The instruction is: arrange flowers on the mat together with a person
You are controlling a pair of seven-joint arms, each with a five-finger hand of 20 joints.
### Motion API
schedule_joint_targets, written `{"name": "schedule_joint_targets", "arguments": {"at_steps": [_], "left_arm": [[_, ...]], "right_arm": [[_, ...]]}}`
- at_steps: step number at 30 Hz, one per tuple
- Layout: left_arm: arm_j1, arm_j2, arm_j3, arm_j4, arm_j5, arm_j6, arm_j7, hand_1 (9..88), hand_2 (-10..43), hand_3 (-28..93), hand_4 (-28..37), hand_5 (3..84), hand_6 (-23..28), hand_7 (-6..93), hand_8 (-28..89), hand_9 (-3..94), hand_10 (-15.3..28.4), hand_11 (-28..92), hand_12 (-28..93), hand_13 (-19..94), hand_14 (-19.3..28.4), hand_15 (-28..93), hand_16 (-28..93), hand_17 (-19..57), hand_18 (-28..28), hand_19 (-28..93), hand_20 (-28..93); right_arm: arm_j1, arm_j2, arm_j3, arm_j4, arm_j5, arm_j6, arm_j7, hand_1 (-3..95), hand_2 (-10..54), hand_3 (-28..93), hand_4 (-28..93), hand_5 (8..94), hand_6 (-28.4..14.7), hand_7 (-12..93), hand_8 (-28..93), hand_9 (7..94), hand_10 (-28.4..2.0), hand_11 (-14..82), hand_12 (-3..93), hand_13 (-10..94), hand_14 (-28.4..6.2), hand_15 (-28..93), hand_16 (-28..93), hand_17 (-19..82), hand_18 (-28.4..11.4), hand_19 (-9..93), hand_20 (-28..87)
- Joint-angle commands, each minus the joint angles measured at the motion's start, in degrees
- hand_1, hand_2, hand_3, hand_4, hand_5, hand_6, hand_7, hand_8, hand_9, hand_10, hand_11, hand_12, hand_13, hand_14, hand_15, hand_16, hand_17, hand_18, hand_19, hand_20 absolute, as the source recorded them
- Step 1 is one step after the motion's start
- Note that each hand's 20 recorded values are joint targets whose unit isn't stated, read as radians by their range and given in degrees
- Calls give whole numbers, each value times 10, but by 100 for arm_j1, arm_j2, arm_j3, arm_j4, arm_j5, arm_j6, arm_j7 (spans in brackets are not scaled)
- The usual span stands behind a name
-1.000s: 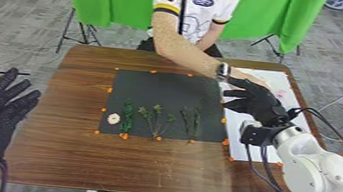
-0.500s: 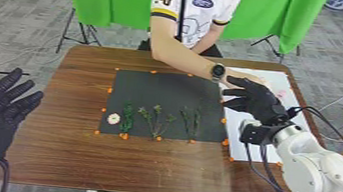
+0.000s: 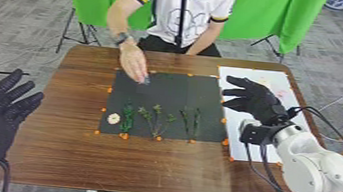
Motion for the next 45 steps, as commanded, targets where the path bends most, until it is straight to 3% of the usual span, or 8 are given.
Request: {"name": "schedule_joint_targets", "arguments": {"at_steps": [1, 5, 13, 21, 25, 31, 35, 45], "left_arm": [[147, 79, -7, -58, -10, 49, 56, 208, 62, 757, -252, 332, 55, 98, -82, 293, 145, 172, 119, 199, 209, 412, -38, -75, 197, 425, 186], [143, 129, -12, -59, -57, 63, 106, 209, 62, 757, -252, 332, 55, 98, -82, 293, 145, 172, 119, 198, 211, 416, -39, -75, 197, 425, 186], [97, 58, 38, -55, -13, 55, 8, 208, 62, 758, -251, 331, 55, 97, -81, 294, 145, 173, 118, 198, 212, 420, -41, -76, 196, 424, 186], [91, 85, 78, -44, -19, 54, 76, 208, 62, 758, -251, 331, 56, 98, -82, 295, 146, 175, 120, 198, 211, 420, -42, -76, 196, 424, 186], [44, 0, 83, -45, 66, 32, -39, 208, 63, 758, -251, 331, 56, 99, -82, 295, 146, 175, 119, 198, 211, 421, -42, -77, 195, 423, 186], [105, 113, 103, -43, -27, 66, 75, 209, 63, 757, -251, 331, 56, 100, -83, 295, 146, 175, 119, 198, 211, 421, -42, -78, 195, 422, 186], [-4, 15, 122, -28, 73, 25, -76, 208, 63, 758, -251, 331, 56, 101, -83, 295, 146, 177, 119, 197, 212, 423, -42, -78, 194, 422, 187], [47, 42, 92, -44, 62, 25, -71, 208, 64, 759, -250, 331, 56, 100, -82, 294, 145, 174, 118, 197, 212, 423, -43, -78, 195, 423, 187]], "right_arm": [[-42, -15, 22, -19, -37, 15, 3, 253, -3, 722, -273, 479, 25, 136, -123, 545, -144, 144, 142, 437, -180, 508, 107, 31, -239, 555, 226], [18, -7, -21, 7, -34, 15, 10, 253, -3, 722, -272, 480, 25, 135, -123, 546, -143, 144, 142, 438, -180, 508, 108, 31, -239, 554, 226], [3, -16, -44, 3, -32, 14, 43, 253, -5, 725, -273, 482, 25, 136, -123, 547, -144, 143, 142, 439, -180, 508, 108, 30, -239, 554, 226], [-1, -5, -26, -2, -52, -5, 34, 253, -4, 724, -274, 483, 26, 137, -124, 547, -143, 143, 142, 439, -180, 508, 108, 30, -239, 554, 226], [-10, -4, -27, -10, -57, -13, 37, 253, -4, 724, -274, 483, 25, 136, -124, 547, -143, 143, 142, 438, -181, 508, 108, 30, -239, 554, 227], [-19, 70, 5, -25, -124, 50, 42, 254, -3, 723, -273, 484, 26, 136, -124, 549, -143, 143, 142, 438, -181, 507, 108, 29, -239, 554, 227], [19, 186, 24, -55, -544, 295, 185, 254, -4, 725, -272, 483, 25, 136, -124, 548, -143, 143, 142, 438, -181, 508, 108, 30, -239, 555, 227], [402, 546, -312, -79, -1930, 1204, 1023, 259, -8, 726, -270, 474, 24, 134, -123, 521, -143, 136, 141, 443, -183, 512, 106, 49, -248, 570, 228]]}}
